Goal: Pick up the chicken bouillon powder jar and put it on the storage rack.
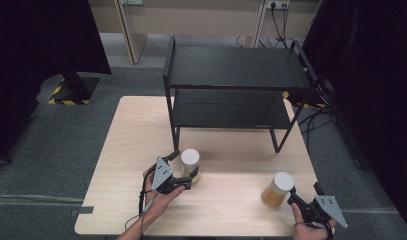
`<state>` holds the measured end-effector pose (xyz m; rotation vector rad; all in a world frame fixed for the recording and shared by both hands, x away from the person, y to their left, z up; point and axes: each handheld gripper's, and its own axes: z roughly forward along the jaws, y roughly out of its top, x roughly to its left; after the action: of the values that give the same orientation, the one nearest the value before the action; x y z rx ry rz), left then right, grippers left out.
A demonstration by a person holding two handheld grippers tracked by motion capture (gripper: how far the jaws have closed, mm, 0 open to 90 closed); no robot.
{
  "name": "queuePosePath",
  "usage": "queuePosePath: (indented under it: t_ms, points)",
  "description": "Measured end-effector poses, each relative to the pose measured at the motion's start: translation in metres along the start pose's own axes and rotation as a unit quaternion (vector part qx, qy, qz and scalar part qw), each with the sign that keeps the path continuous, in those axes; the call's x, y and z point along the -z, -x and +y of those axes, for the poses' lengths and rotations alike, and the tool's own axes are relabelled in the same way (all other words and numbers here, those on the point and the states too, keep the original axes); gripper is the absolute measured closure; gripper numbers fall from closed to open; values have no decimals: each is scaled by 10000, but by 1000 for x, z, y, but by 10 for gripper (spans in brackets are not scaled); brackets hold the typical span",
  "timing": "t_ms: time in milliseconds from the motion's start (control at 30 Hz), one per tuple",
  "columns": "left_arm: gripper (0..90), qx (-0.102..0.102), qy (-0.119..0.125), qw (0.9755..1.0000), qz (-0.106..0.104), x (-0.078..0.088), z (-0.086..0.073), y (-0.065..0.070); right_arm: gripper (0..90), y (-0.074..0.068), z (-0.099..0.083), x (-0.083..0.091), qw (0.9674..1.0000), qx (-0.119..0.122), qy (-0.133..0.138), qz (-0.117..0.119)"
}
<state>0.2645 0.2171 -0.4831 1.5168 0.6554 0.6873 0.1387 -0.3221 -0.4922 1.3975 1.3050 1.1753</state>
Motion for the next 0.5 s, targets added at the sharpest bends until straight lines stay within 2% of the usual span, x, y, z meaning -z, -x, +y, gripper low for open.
queuePosePath:
  t_ms: [500]
  points:
    - [221, -54, -65, 10000, 16, -11, 1, 4, 133, 1, 0, 0, 10000, -24, -11, 7]
